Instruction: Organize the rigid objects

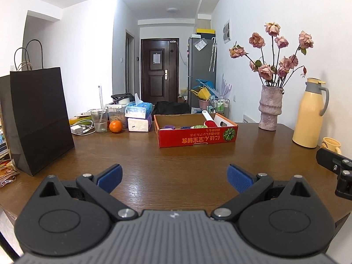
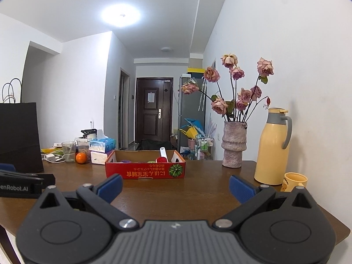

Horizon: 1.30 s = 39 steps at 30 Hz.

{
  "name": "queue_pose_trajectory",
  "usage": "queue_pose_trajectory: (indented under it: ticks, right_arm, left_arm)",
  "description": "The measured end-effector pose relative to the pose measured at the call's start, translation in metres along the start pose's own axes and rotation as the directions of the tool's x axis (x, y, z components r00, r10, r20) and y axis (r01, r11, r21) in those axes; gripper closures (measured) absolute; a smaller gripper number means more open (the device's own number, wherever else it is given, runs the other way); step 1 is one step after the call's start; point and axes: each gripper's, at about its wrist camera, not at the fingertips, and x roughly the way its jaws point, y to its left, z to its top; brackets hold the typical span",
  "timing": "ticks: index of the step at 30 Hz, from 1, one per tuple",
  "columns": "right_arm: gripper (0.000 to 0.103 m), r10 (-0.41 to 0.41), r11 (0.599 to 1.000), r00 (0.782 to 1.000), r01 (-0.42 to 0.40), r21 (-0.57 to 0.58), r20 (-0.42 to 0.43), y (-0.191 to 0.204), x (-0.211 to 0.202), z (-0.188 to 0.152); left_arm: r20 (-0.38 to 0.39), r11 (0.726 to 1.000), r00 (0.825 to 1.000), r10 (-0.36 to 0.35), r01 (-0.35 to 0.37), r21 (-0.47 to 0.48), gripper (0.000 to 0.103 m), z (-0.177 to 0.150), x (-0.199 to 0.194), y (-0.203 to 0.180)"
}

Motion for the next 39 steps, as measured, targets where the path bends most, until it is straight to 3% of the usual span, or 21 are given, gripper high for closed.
queue_pose_trajectory:
  ticks: [24,39]
  right_arm:
    - [0.000,0.004,1.000,1.000,-0.004,-0.013,0.003,0.004,-0.007,0.000]
    - [0.000,0.005,1.000,1.000,-0.006,-0.027,-0.022,0.004,0.003,-0.003]
  left_arm:
    - [0.010,1.000,1.000,-0.003,0.003,-0.008,0.000,-0.003,-0.009,0.004]
    - [-0.031,1.000,0.999,-0.015,0.014,-0.021,0.000,-0.007,0.002,0.007]
